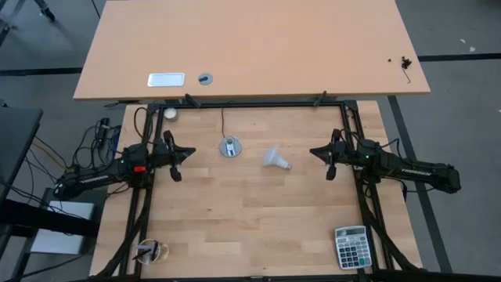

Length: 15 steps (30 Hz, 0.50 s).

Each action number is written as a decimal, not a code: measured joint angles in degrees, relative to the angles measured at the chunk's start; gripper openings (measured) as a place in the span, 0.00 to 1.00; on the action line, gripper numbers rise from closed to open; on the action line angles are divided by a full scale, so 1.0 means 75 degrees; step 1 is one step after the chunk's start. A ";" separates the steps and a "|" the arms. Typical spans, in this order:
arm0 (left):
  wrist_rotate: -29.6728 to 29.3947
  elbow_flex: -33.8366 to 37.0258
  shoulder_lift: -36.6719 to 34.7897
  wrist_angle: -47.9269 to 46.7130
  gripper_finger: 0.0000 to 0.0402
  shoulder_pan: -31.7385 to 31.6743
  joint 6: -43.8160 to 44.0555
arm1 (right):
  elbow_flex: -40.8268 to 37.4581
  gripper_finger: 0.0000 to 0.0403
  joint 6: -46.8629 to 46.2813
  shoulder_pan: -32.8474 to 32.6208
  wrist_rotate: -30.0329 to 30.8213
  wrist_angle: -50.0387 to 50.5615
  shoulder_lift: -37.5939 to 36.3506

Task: Screw lightbulb
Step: Return to Home Position

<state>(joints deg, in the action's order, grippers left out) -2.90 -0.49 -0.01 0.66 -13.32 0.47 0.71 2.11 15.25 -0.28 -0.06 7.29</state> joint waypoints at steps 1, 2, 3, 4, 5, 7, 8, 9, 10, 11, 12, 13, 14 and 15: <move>0.0000 0.0003 0.0000 0.0032 0.01 -0.0002 -0.0005 | 0.0000 0.07 0.0000 0.0000 0.0001 -0.0035 0.0000; -0.0010 0.0006 0.0000 0.0077 0.01 -0.0003 -0.0005 | 0.0003 0.07 0.0003 0.0000 0.0001 -0.0044 0.0000; -0.0022 0.0006 0.0002 0.0193 0.01 -0.0003 -0.0005 | 0.0003 0.07 0.0003 0.0000 0.0004 -0.0042 0.0000; -0.0023 0.0006 0.0001 0.0350 0.01 -0.0003 -0.0008 | 0.0003 0.06 0.0003 0.0000 0.0004 -0.0039 0.0000; -0.0023 0.0006 -0.0002 0.0460 0.01 -0.0003 -0.0008 | 0.0003 0.06 0.0003 0.0000 0.0004 -0.0040 0.0000; -0.0022 0.0006 -0.0002 0.0623 0.01 -0.0003 -0.0011 | 0.0003 0.06 0.0003 0.0000 0.0007 -0.0040 0.0000; -0.0021 0.0006 0.0000 0.0676 0.01 -0.0003 -0.0014 | 0.0003 0.06 0.0003 0.0000 0.0009 -0.0040 0.0000; -0.0021 0.0006 0.0000 0.0749 0.01 -0.0003 -0.0013 | 0.0003 0.06 0.0003 0.0000 0.0012 -0.0040 0.0000; -0.0020 0.0006 0.0000 0.0809 0.01 -0.0003 -0.0014 | 0.0003 0.06 0.0003 0.0000 0.0029 -0.0040 0.0000; -0.0020 0.0006 -0.0003 0.0817 0.01 -0.0003 -0.0014 | 0.0003 0.06 0.0003 0.0000 0.0054 -0.0044 0.0000; -0.0020 0.0006 -0.0001 0.0813 0.01 -0.0003 -0.0016 | 0.0003 0.06 0.0003 0.0000 0.0054 -0.0049 0.0000; -0.0020 0.0006 0.0000 0.0807 0.01 -0.0003 -0.0016 | 0.0003 0.06 0.0003 0.0000 0.0054 -0.0047 0.0000; -0.0020 0.0006 0.0001 0.0804 0.01 -0.0003 -0.0017 | 0.0003 0.07 0.0003 0.0000 0.0054 -0.0049 0.0000; -0.0019 0.0006 0.0000 0.0813 0.01 -0.0003 -0.0017 | 0.0003 0.07 0.0003 0.0000 0.0054 -0.0052 0.0000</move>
<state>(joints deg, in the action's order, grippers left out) -3.04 -0.45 -0.01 6.75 -13.34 0.34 0.73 2.13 15.25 0.12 -0.45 7.29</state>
